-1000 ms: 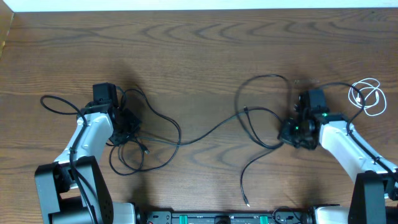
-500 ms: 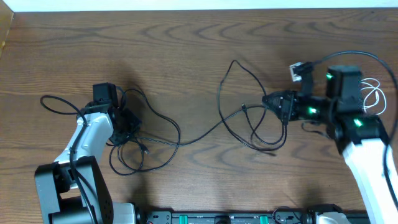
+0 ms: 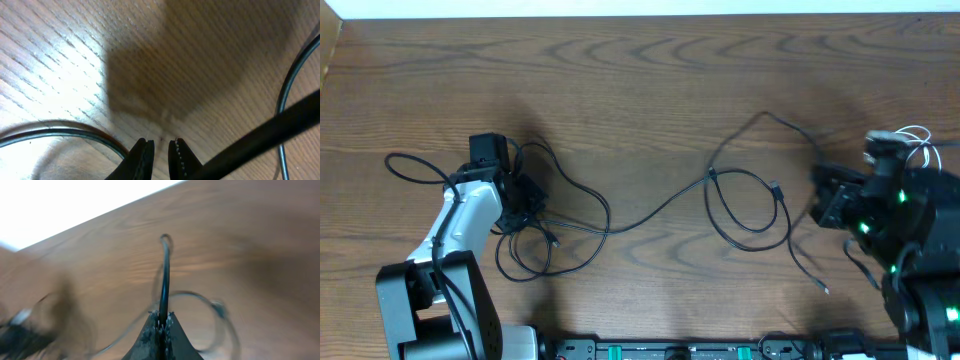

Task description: Untangle cables

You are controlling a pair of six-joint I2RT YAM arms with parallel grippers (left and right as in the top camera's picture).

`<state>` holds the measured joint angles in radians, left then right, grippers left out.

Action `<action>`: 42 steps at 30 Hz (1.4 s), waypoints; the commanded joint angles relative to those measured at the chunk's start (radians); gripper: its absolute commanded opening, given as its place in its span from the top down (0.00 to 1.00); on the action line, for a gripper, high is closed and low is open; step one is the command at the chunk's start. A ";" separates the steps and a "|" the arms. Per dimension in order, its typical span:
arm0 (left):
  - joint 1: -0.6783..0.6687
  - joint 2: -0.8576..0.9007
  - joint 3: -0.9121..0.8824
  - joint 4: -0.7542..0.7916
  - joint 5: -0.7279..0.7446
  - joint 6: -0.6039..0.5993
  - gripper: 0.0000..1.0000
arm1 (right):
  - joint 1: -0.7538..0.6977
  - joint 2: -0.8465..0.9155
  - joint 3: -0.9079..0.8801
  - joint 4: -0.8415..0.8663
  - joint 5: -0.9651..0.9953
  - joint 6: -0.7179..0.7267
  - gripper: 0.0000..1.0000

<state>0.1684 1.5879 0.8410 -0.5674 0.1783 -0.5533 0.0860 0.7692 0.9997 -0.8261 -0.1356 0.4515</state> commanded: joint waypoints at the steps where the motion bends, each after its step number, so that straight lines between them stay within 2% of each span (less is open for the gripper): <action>1: 0.003 -0.006 -0.013 0.000 -0.005 -0.005 0.83 | 0.000 -0.055 0.014 -0.049 0.381 0.185 0.99; 8: 0.003 -0.006 -0.013 0.000 -0.005 -0.005 0.83 | 0.000 -0.095 0.014 -0.170 0.706 0.351 0.99; 13: 0.003 -0.006 -0.013 0.000 -0.005 -0.005 0.83 | 0.000 -0.094 0.014 -0.241 0.788 0.434 0.99; 20: 0.003 -0.006 -0.013 0.000 -0.005 -0.005 0.83 | 0.000 -0.084 0.009 -0.259 0.771 0.435 0.99; 28: 0.003 -0.006 -0.013 0.000 -0.005 -0.005 0.83 | 0.000 -0.043 -0.084 -0.251 0.633 0.430 0.99; 32: 0.003 -0.006 -0.013 0.000 -0.005 -0.005 0.83 | 0.000 0.009 -0.168 -0.230 0.632 0.430 0.89; 42: 0.003 -0.006 -0.013 0.000 -0.005 -0.005 0.83 | 0.000 0.165 -0.318 -0.098 0.539 0.423 0.87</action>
<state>0.1684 1.5879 0.8410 -0.5678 0.1783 -0.5533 0.0860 0.8944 0.7151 -0.9569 0.4450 0.8734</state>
